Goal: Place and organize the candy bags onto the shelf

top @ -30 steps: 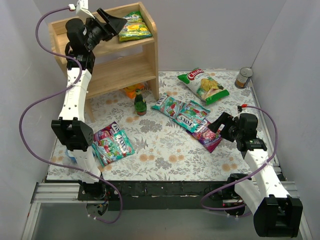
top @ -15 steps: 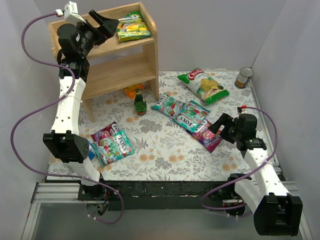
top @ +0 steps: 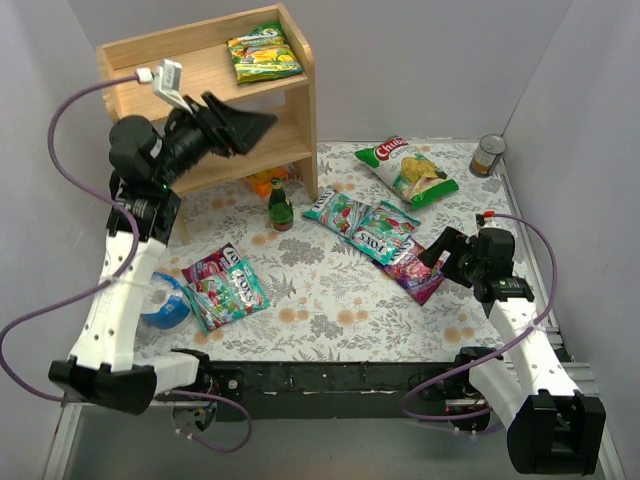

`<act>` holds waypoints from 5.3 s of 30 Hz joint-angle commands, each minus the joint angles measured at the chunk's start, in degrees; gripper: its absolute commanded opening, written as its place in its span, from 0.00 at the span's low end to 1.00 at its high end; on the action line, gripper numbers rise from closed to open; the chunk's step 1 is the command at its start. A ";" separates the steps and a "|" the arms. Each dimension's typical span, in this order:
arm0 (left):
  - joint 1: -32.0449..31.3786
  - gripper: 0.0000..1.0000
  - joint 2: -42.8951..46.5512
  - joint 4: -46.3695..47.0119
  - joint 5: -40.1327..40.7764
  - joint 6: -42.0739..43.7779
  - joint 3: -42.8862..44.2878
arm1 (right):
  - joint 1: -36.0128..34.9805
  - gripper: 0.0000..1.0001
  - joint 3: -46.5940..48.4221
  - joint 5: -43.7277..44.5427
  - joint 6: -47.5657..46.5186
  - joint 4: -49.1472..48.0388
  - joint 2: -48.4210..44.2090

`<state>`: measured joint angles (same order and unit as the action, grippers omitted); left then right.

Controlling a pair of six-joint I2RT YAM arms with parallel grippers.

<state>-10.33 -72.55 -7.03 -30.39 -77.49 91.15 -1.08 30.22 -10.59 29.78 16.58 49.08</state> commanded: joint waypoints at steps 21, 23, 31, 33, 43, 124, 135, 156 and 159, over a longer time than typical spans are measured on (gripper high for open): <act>-24.91 0.98 7.01 18.61 9.74 -11.97 -58.89 | -1.29 0.84 1.07 16.91 0.46 -8.05 12.53; -26.40 0.98 4.80 22.92 10.61 -12.94 -61.09 | -1.38 0.84 2.03 16.83 -0.33 -9.02 14.28; -31.07 0.98 -5.75 31.54 12.64 -15.31 -59.95 | -1.82 0.84 7.05 13.94 -5.95 -13.06 25.61; -31.94 0.98 -8.30 34.08 12.99 -16.37 -59.78 | -2.61 0.82 6.18 12.27 -7.62 -15.94 25.98; -35.02 0.96 -20.87 40.78 14.56 -18.39 -57.14 | -7.18 0.82 9.43 8.22 -11.94 -14.47 35.12; -39.33 0.00 4.35 -17.32 43.74 8.05 -14.00 | -29.33 0.97 3.09 27.11 14.87 3.72 -1.79; -35.38 0.00 -4.26 -18.46 46.13 20.27 12.18 | -29.15 0.98 3.18 25.80 14.69 2.32 -1.62; -21.93 0.00 -13.31 -17.76 55.17 34.42 37.43 | -29.24 0.98 3.89 25.09 13.55 1.26 -1.09; -20.44 0.00 -13.66 -17.15 53.69 34.78 37.60 | -29.24 0.98 3.53 25.00 13.46 1.18 -1.44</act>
<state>-32.21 -86.28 -27.18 21.04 -45.63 126.87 -30.39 33.10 14.55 43.77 20.34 47.97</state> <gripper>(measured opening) 0.018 0.975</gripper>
